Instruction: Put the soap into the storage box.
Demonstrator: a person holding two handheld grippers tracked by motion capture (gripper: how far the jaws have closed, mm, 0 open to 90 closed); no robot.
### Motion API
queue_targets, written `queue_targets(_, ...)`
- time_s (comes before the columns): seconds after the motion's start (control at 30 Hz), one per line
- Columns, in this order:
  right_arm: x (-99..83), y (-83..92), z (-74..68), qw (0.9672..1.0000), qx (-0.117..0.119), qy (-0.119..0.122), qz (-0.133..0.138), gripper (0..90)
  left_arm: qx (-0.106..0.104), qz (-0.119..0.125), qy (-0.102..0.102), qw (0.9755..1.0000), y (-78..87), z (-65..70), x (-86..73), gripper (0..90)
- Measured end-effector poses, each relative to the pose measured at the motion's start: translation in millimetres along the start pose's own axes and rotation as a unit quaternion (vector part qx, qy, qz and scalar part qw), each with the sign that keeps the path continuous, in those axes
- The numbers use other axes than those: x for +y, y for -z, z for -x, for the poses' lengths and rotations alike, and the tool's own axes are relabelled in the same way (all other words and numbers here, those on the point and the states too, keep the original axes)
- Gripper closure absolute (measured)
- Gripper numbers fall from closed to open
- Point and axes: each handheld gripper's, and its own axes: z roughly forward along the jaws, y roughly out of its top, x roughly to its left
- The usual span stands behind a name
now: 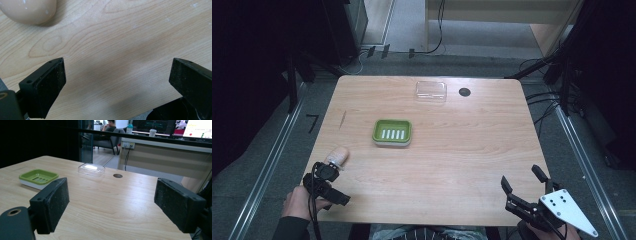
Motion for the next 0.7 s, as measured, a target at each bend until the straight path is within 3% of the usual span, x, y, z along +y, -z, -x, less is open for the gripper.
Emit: queue_targets(0.7, -0.8, -1.0, 1.1, 1.0, 0.0, 0.001, 0.0, 13.3, -0.003, 0.008, 0.005, 1.0, 3.5, -4.2, 0.9, 0.7)
